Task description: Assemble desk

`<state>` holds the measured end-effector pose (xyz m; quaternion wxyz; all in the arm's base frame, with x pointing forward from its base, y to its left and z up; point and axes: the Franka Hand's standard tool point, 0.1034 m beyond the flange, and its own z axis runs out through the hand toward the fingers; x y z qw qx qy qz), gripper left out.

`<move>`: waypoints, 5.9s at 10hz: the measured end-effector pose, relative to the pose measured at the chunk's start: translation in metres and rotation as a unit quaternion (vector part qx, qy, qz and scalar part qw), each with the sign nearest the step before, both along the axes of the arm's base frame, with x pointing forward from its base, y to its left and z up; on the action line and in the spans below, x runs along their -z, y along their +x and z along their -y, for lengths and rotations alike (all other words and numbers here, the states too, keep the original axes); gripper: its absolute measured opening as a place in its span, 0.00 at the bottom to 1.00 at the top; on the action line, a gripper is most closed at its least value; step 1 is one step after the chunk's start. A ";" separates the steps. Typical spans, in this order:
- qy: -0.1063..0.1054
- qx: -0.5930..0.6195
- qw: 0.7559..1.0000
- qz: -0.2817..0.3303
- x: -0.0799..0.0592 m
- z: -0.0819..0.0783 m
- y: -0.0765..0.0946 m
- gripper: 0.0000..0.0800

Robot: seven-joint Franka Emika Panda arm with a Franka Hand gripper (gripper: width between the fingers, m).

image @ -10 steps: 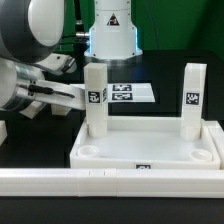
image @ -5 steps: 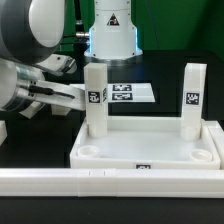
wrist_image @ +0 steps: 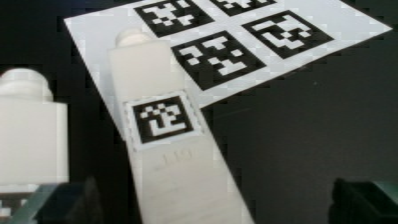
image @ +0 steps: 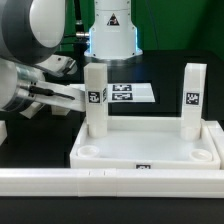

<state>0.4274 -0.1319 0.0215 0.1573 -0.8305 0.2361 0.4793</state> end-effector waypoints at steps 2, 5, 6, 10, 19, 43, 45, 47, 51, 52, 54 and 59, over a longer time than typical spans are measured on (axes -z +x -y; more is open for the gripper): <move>0.000 0.000 1.000 0.000 0.000 0.000 0.000 0.81; -0.009 -0.006 1.000 0.002 0.002 -0.004 0.000 0.81; -0.012 -0.009 1.000 0.007 0.008 -0.007 0.000 0.81; -0.015 -0.005 1.000 0.010 0.013 -0.002 -0.002 0.81; 0.000 -0.015 0.999 0.033 -0.008 0.018 0.005 0.36; -0.258 -0.078 0.787 0.555 -0.131 0.000 0.169 0.37; -0.271 -0.079 0.750 0.599 -0.149 -0.032 0.192 0.37; -0.264 -0.077 0.756 0.595 -0.150 -0.040 0.194 0.37; -0.251 -0.078 0.755 0.600 -0.156 -0.066 0.200 0.37; -0.238 -0.086 0.754 0.606 -0.159 -0.092 0.204 0.37; -0.224 -0.101 0.748 0.617 -0.156 -0.139 0.212 0.37; -0.226 -0.103 0.744 0.621 -0.156 -0.138 0.212 0.37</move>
Offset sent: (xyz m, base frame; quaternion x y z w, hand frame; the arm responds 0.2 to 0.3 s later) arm -0.0089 0.0103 -0.0021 -0.0027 0.0121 -0.0039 0.9999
